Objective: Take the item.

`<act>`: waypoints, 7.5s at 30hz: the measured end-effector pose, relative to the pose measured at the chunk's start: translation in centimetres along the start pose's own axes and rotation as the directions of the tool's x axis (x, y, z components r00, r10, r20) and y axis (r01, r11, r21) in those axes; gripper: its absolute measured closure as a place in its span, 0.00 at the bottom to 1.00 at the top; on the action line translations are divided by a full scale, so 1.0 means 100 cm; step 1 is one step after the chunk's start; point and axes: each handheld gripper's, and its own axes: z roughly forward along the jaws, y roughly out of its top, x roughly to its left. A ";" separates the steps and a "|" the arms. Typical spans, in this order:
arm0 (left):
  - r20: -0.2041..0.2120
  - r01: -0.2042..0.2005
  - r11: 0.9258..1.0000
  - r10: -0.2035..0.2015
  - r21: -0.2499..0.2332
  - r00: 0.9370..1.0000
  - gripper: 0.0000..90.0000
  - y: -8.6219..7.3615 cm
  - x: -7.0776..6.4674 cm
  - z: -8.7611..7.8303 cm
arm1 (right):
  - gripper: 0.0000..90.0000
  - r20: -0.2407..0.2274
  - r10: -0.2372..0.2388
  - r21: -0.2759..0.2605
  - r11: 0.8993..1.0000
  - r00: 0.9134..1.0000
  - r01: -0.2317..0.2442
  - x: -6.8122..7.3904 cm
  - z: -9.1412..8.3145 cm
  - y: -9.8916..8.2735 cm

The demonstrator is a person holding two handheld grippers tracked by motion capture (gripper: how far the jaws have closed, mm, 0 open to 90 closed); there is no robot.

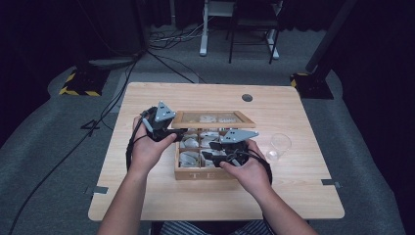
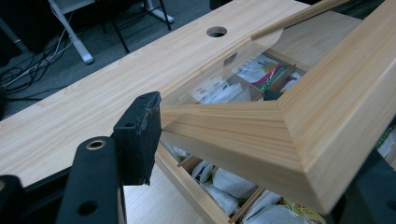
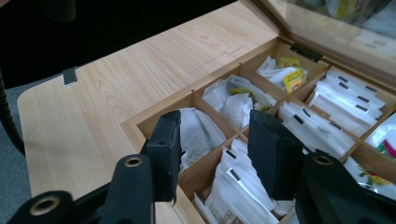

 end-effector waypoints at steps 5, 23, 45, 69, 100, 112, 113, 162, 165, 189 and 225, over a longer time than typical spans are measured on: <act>-0.003 -0.005 1.000 0.005 0.002 1.000 0.43 0.000 0.000 0.000 | 0.54 0.048 0.028 0.046 0.998 0.998 -0.030 0.000 0.006 0.000; 0.001 -0.008 1.000 0.008 0.003 1.000 0.43 0.000 0.000 0.000 | 0.57 0.048 0.030 0.064 0.997 0.998 -0.033 0.020 0.038 0.001; 0.004 -0.005 1.000 0.005 0.002 1.000 0.40 -0.001 -0.002 0.003 | 0.63 -0.023 -0.012 0.136 0.991 1.000 0.015 0.027 0.067 0.001; 0.011 -0.043 0.999 0.043 0.010 0.999 0.39 0.000 -0.006 0.006 | 0.71 -0.026 -0.028 0.159 0.987 0.999 0.032 0.019 0.092 -0.005; 0.022 -0.036 0.999 0.036 0.003 0.999 0.39 0.000 -0.005 0.007 | 0.94 0.049 -0.144 0.205 0.970 0.988 0.131 0.024 0.091 -0.006; 0.022 -0.036 0.999 0.036 0.003 0.999 0.39 0.000 -0.005 0.007 | 0.96 0.036 -0.124 0.157 0.981 0.992 0.117 0.026 0.076 0.001; 0.022 -0.035 0.999 0.035 0.002 0.999 0.39 0.000 -0.005 0.007 | 0.96 0.033 -0.124 0.152 0.981 0.992 0.118 0.026 0.073 0.002; 0.019 -0.033 0.999 0.033 0.007 0.999 0.39 0.001 -0.005 0.007 | 0.96 0.213 -0.073 -0.025 0.996 0.974 0.080 0.001 -0.073 0.011; 0.019 -0.033 0.999 0.033 0.007 0.999 0.39 0.001 -0.005 0.007 | 0.96 0.233 -0.058 -0.029 0.997 0.971 0.066 -0.004 -0.082 0.007; 0.010 -0.040 0.999 0.039 0.009 0.999 0.39 -0.001 -0.007 0.007 | 0.96 0.355 0.084 -0.056 0.996 0.931 -0.068 -0.050 -0.128 -0.028; 0.017 -0.032 0.999 0.032 0.001 0.999 0.38 -0.001 -0.006 0.007 | 0.97 0.470 0.234 -0.115 0.972 0.851 -0.204 -0.130 -0.135 -0.058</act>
